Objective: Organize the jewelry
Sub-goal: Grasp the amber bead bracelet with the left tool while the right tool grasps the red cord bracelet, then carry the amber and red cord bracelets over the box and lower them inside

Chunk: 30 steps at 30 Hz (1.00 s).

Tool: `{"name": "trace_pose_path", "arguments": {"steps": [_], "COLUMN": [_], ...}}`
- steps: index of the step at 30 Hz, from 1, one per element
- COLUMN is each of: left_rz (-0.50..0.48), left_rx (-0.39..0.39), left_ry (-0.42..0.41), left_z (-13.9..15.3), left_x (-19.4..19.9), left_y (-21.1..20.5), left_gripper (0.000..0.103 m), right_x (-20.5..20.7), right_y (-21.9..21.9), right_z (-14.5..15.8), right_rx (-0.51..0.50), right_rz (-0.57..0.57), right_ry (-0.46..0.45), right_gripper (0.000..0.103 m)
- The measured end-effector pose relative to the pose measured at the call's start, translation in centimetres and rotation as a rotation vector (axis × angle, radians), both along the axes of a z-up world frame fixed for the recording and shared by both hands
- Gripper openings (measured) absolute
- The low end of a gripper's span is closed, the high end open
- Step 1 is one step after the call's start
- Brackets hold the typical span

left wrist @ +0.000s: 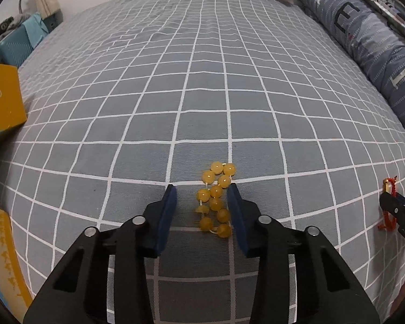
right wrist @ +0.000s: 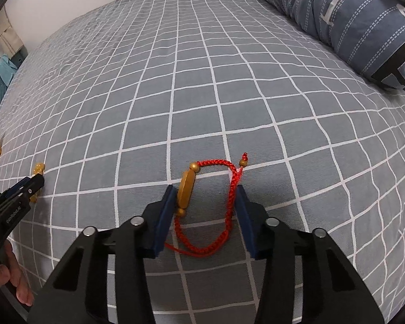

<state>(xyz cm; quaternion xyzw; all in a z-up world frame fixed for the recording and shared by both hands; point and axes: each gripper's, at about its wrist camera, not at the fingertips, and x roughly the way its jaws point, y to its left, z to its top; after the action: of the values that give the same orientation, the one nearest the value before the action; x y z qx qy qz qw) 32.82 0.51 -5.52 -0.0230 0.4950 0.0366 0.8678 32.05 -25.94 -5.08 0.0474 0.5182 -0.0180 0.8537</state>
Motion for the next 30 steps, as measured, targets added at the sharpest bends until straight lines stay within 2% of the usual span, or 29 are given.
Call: {"name": "trace_pose_path", "arguments": {"steps": [4, 7, 10, 30], "left_rz": [0.007, 0.011, 0.007, -0.046], "left_rx": [0.001, 0.007, 0.011, -0.016], "left_ry": [0.001, -0.001, -0.007, -0.058], "left_z": [0.1, 0.3, 0.5, 3.1], "left_x": [-0.1, -0.2, -0.2, -2.9], "left_y": [0.1, 0.4, 0.2, -0.7], "left_gripper": [0.031, 0.009, 0.009, 0.009], "right_x": [0.1, 0.1, 0.1, -1.0], "right_y": [-0.1, -0.1, -0.1, -0.5], "right_z": [0.0, 0.1, 0.2, 2.6], "right_rx": [0.001, -0.004, -0.005, 0.008], "right_rz": [-0.003, -0.005, -0.002, -0.008], "right_ry": [0.0, -0.004, -0.009, -0.056], "right_gripper": [0.027, 0.013, 0.01, 0.01]}}
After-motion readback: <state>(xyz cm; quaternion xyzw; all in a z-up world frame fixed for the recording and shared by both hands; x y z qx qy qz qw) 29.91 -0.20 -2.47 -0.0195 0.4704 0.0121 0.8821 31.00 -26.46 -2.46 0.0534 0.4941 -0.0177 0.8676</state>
